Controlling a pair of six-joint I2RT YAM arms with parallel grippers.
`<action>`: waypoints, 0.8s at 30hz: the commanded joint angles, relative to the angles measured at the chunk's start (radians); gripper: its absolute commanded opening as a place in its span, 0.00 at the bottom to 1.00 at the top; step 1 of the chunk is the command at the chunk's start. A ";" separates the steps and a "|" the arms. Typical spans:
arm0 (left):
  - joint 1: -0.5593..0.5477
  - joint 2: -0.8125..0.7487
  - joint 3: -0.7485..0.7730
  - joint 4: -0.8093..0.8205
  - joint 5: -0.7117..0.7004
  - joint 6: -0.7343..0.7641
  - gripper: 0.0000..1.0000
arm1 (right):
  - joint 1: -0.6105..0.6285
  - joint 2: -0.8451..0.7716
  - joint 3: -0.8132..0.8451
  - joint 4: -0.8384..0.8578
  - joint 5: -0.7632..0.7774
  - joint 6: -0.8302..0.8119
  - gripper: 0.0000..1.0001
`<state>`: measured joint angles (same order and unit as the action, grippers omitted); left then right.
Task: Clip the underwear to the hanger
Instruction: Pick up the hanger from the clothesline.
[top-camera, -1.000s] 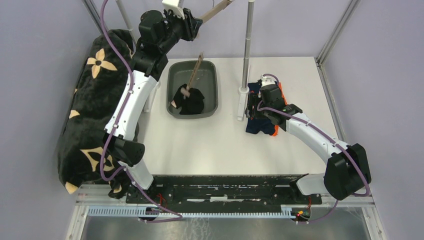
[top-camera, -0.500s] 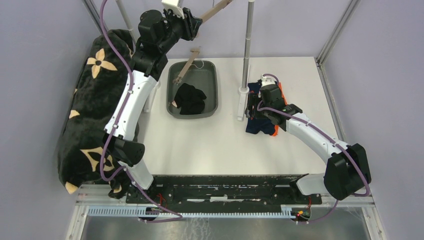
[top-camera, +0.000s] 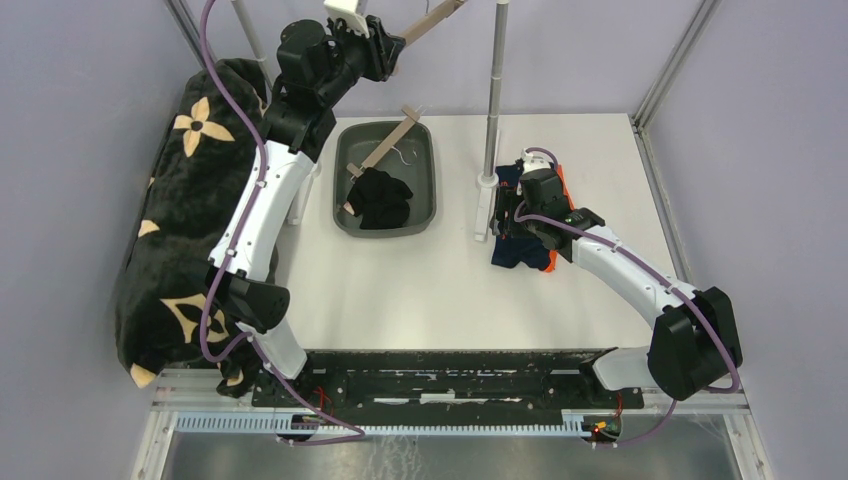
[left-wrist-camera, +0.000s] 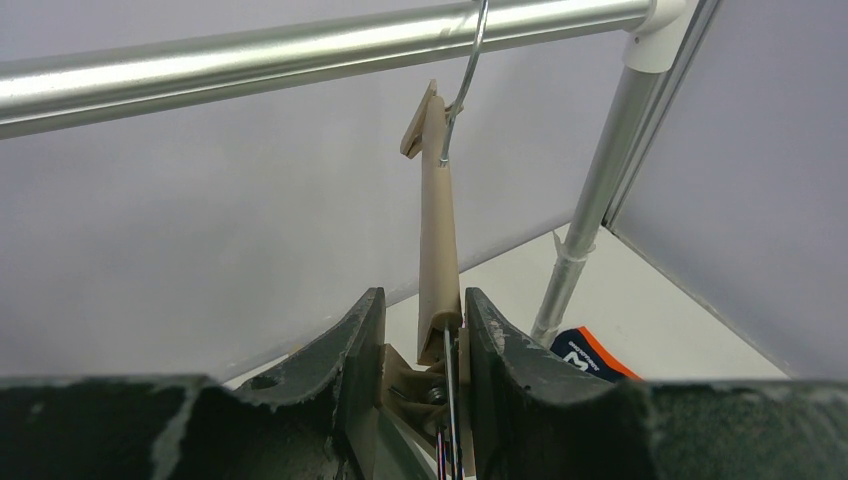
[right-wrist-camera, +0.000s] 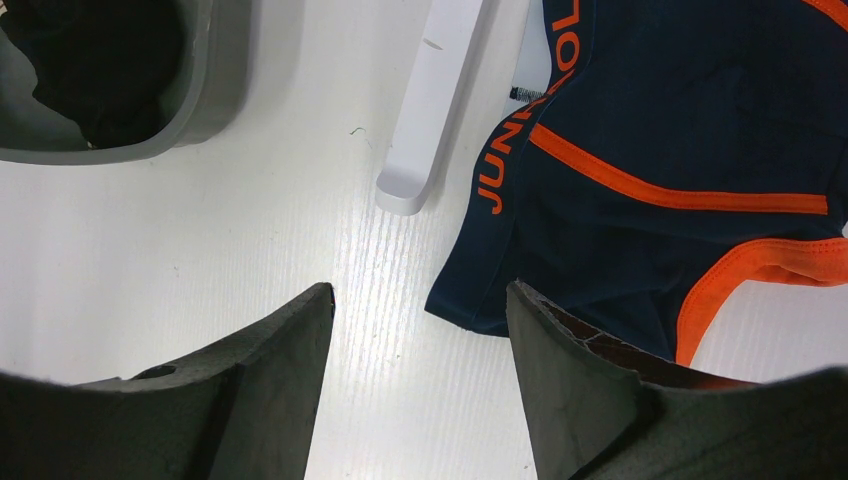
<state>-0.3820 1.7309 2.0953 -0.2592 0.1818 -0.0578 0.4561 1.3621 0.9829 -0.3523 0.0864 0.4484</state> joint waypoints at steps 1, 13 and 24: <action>-0.003 -0.036 0.048 0.071 -0.005 0.009 0.03 | 0.003 -0.020 -0.001 0.034 0.000 0.005 0.73; -0.011 -0.151 -0.071 0.177 -0.029 -0.033 0.03 | 0.002 -0.024 -0.006 0.035 -0.001 0.008 0.73; -0.020 -0.251 -0.204 0.169 -0.080 -0.100 0.03 | 0.003 -0.046 -0.007 0.024 0.008 0.007 0.73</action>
<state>-0.3923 1.5398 1.9457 -0.1539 0.1452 -0.0818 0.4561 1.3617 0.9829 -0.3523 0.0868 0.4484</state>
